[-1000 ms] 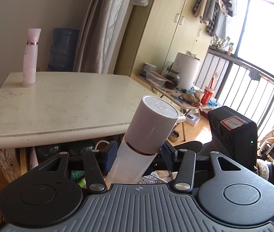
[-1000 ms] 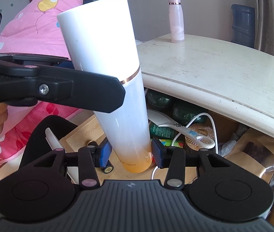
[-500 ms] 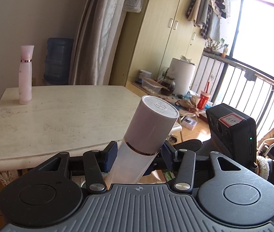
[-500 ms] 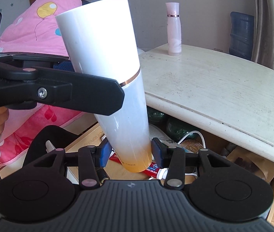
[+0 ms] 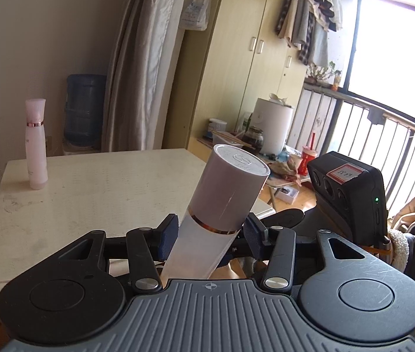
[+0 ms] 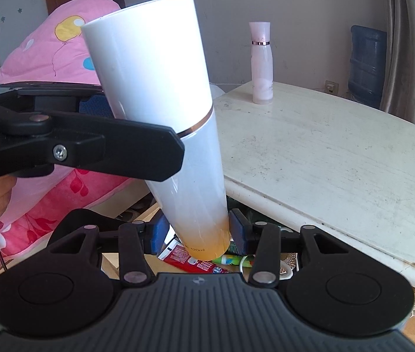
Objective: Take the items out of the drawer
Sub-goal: 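Carry the white bottle up over the nightstand top with both tools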
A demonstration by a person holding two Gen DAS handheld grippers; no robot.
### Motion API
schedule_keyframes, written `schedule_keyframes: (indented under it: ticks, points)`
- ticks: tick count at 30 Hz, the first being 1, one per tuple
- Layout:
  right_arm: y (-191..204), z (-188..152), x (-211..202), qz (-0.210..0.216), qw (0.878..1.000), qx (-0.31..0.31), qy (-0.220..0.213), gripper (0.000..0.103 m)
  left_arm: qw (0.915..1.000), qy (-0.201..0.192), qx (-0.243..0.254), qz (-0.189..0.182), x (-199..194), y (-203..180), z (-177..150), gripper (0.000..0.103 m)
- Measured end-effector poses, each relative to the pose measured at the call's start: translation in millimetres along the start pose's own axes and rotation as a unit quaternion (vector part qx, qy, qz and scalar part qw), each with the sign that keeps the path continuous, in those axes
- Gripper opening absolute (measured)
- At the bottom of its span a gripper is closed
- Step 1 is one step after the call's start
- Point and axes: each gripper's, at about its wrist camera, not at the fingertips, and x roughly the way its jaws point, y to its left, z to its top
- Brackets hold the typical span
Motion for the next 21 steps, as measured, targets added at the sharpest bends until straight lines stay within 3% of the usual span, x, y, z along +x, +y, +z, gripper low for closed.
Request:
schedule_keyframes:
  ticks: [21]
  points:
    - [-41, 50, 26, -0.006, 1.000, -0.007, -0.002, 0.046, 1.0000, -0.007, -0.004, 0.003, 23, 24, 36, 0.050]
